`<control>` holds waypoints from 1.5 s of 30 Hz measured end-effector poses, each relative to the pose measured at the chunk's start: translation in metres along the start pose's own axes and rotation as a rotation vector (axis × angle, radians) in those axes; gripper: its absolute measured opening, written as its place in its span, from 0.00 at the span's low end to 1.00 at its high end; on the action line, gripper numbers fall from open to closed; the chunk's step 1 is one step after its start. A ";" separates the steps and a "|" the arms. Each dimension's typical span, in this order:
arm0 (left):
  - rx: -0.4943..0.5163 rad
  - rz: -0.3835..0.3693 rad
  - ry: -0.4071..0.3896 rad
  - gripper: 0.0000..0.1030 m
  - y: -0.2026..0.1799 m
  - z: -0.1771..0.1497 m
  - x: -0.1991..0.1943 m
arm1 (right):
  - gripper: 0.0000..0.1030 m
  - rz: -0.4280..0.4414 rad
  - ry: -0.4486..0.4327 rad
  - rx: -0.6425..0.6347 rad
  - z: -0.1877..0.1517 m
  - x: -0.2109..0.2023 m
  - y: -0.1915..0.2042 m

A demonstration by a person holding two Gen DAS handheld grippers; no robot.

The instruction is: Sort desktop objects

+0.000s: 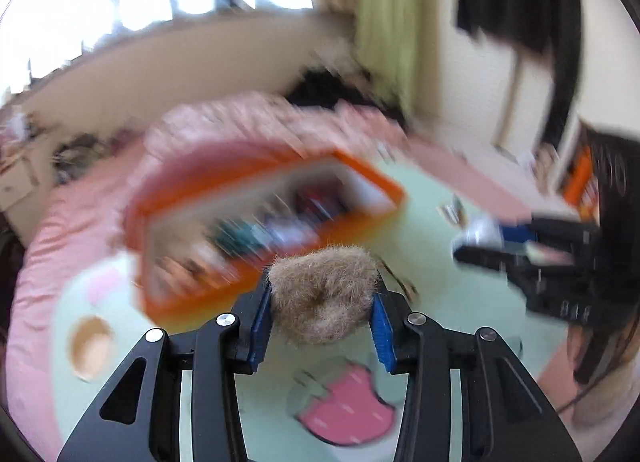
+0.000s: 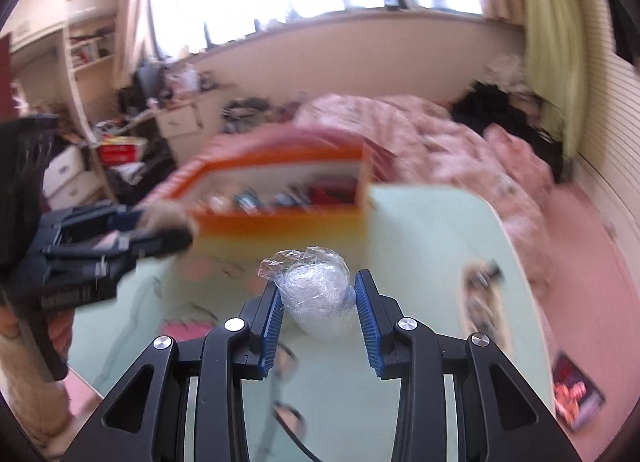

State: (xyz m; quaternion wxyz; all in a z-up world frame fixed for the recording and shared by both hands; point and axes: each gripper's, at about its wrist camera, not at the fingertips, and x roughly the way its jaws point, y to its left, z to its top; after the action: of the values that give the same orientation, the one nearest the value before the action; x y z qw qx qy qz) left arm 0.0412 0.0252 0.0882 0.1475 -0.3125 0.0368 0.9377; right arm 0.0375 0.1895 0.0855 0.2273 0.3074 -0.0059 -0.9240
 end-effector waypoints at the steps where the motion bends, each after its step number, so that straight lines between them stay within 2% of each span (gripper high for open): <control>1: -0.023 0.020 -0.036 0.42 0.011 0.012 -0.006 | 0.33 0.022 -0.013 -0.004 0.011 0.004 0.004; 5: -0.122 -0.005 -0.110 0.45 0.041 0.037 0.002 | 0.34 0.059 -0.057 0.013 0.060 0.038 0.012; 6: -0.175 0.000 -0.134 0.60 0.052 0.038 0.011 | 0.34 0.060 -0.058 0.020 0.066 0.049 0.012; 7: -0.202 0.015 -0.126 0.84 0.058 0.036 0.018 | 0.38 0.081 -0.043 0.036 0.072 0.066 0.009; 8: -0.249 0.045 -0.086 0.89 0.066 0.030 0.030 | 0.46 0.094 -0.011 0.050 0.073 0.077 0.007; 9: -0.308 0.051 -0.029 0.89 0.075 0.022 0.043 | 0.48 0.103 0.051 0.078 0.071 0.094 0.002; 10: -0.337 0.019 0.011 0.89 0.082 0.015 0.051 | 0.49 0.109 0.104 0.111 0.066 0.107 -0.003; 11: -0.368 -0.039 0.030 0.89 0.088 0.006 0.057 | 0.49 0.095 0.097 0.097 0.062 0.108 -0.002; 12: -0.331 -0.033 -0.024 0.89 0.086 0.000 0.052 | 0.51 0.060 0.077 0.055 0.057 0.106 0.002; 13: -0.295 -0.032 -0.032 0.89 0.084 -0.002 0.051 | 0.50 0.048 0.071 0.023 0.054 0.104 0.005; 17: -0.206 0.028 -0.014 0.89 0.073 -0.006 0.051 | 0.50 0.058 0.073 0.018 0.044 0.094 0.009; 20: -0.156 0.065 -0.028 0.89 0.067 -0.011 0.050 | 0.50 0.014 0.065 -0.016 0.035 0.087 0.013; 27: -0.184 0.046 -0.025 0.89 0.066 -0.012 0.035 | 0.50 0.002 0.019 -0.024 0.027 0.072 0.018; 29: -0.229 0.097 -0.040 0.89 0.065 -0.014 0.023 | 0.50 -0.028 -0.031 -0.003 0.026 0.058 0.019; 30: -0.240 0.120 -0.038 0.89 0.065 -0.014 0.018 | 0.50 -0.047 -0.084 -0.013 0.026 0.046 0.022; 31: -0.244 0.143 -0.037 0.89 0.063 -0.016 0.008 | 0.54 -0.064 -0.135 -0.032 0.024 0.033 0.025; 32: -0.239 0.152 -0.036 0.89 0.060 -0.018 -0.003 | 0.69 -0.092 -0.175 -0.050 0.020 0.018 0.030; 33: -0.230 0.151 -0.032 0.91 0.059 -0.020 -0.009 | 0.78 -0.115 -0.181 -0.056 0.017 0.011 0.031; 34: -0.219 0.158 -0.014 0.96 0.056 -0.026 -0.017 | 0.89 -0.129 -0.153 -0.063 0.012 0.006 0.033; 35: -0.216 0.167 0.013 0.99 0.053 -0.030 -0.018 | 0.90 -0.121 -0.118 -0.065 0.008 0.005 0.034; 39: -0.194 0.202 0.206 1.00 0.038 -0.051 -0.001 | 0.90 -0.096 0.056 -0.033 -0.018 0.015 0.032; 42: -0.168 0.173 0.417 0.99 0.026 -0.067 0.030 | 0.91 -0.145 0.162 0.010 -0.035 0.024 0.030; 44: -0.154 0.193 0.352 1.00 0.025 -0.072 0.030 | 1.00 -0.158 0.234 0.082 -0.045 0.030 0.020; 45: -0.168 0.197 0.341 1.00 0.027 -0.075 0.030 | 1.00 -0.174 0.281 0.109 -0.050 0.034 0.015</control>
State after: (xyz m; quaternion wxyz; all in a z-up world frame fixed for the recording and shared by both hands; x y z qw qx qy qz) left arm 0.0532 -0.0047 0.0098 0.0202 -0.4727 0.0132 0.8809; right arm 0.0481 0.1684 0.0278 0.1278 0.4448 0.0024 -0.8865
